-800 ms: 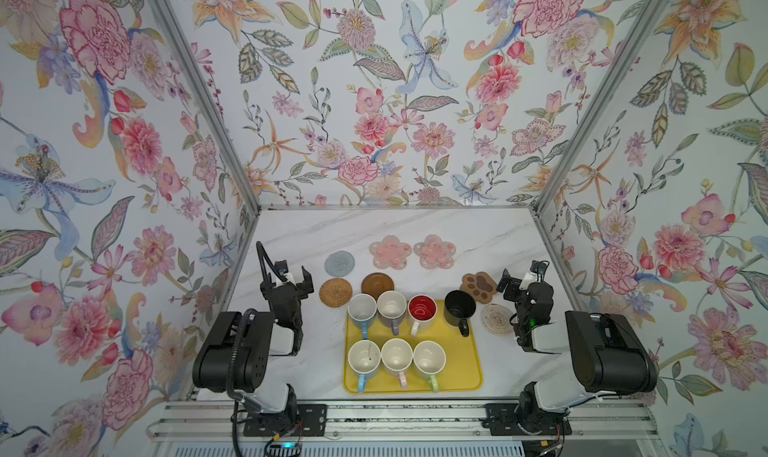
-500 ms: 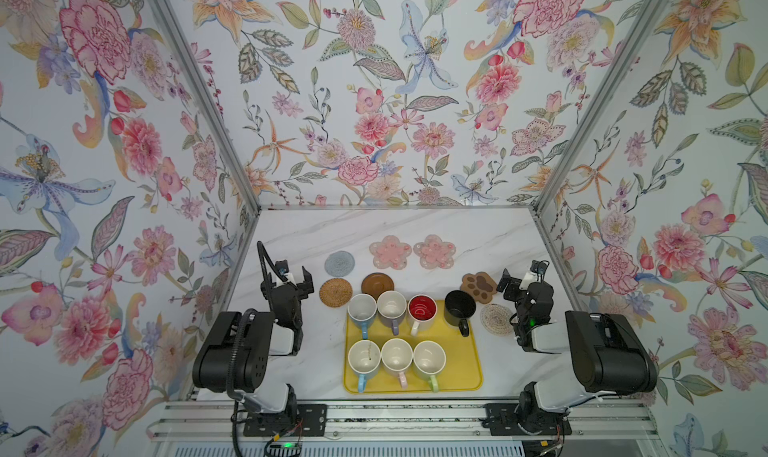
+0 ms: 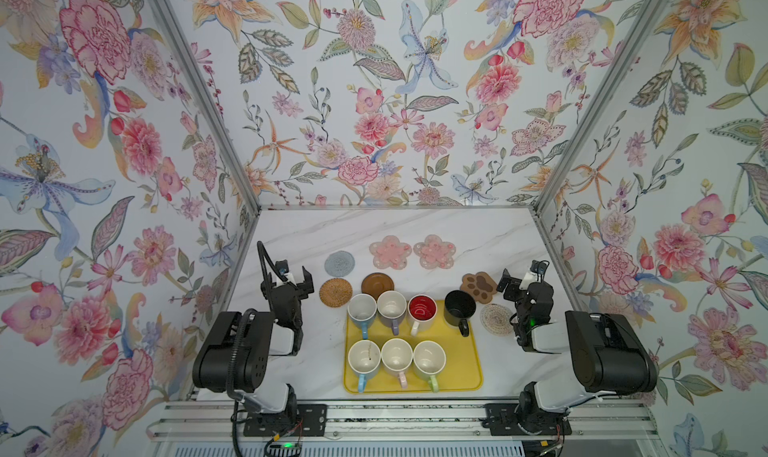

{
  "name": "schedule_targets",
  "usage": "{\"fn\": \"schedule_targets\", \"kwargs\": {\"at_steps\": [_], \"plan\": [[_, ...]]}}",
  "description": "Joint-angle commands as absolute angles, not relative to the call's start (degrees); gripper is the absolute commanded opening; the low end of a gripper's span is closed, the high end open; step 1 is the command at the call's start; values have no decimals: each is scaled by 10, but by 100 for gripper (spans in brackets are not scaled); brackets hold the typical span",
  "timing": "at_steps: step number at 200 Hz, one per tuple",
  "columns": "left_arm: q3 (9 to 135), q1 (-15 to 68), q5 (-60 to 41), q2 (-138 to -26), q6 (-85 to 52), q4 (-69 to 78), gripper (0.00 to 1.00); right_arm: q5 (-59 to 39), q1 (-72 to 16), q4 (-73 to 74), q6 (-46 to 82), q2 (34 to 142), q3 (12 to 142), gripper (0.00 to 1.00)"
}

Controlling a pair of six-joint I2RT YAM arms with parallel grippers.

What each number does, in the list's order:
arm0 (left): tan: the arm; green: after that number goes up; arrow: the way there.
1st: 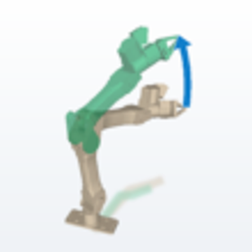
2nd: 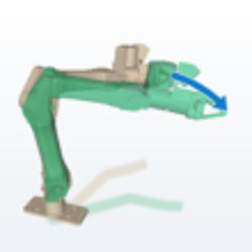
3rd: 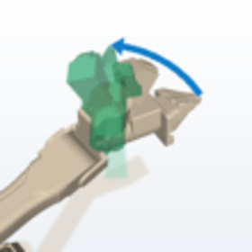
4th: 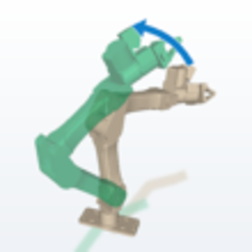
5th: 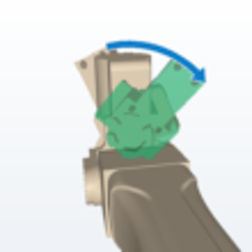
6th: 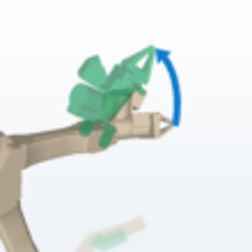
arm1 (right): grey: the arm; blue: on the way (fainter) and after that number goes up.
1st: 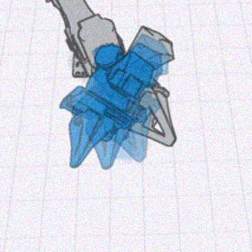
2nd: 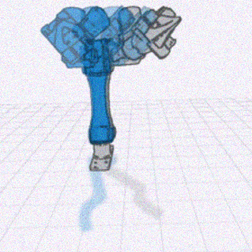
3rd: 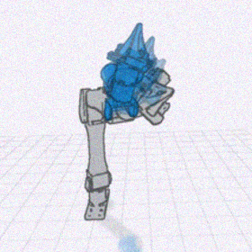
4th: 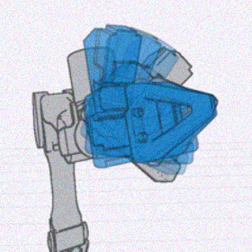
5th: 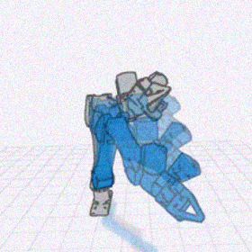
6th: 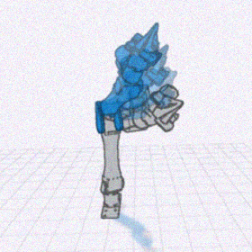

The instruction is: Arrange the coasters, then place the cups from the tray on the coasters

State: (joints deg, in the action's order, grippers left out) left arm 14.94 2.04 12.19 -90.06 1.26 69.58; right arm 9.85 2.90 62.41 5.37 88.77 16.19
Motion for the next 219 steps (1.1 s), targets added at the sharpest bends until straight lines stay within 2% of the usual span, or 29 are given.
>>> {"fn": "schedule_targets", "kwargs": {"at_steps": [1,71,113,151,161,172,183,203,219], "plan": [[160,22,115,-905,16,697,99,102,33,625,60,887,172,99],[154,21,113,-905,17,706,99,124,24,636,55,887,167,99],[86,24,133,-917,15,837,99,186,-19,754,19,898,116,99],[104,25,127,-900,17,784,99,194,-14,737,27,893,123,99],[109,25,136,-855,15,744,99,206,-14,729,33,877,121,99],[120,25,152,-801,12,678,99,214,-13,681,35,838,129,99],[159,26,173,-739,-4,558,99,222,-24,556,29,773,165,99],[253,25,227,-639,-138,320,99,231,-25,288,127,677,282,99],[280,26,265,-589,-253,246,99,189,-16,181,177,636,340,99]]}}
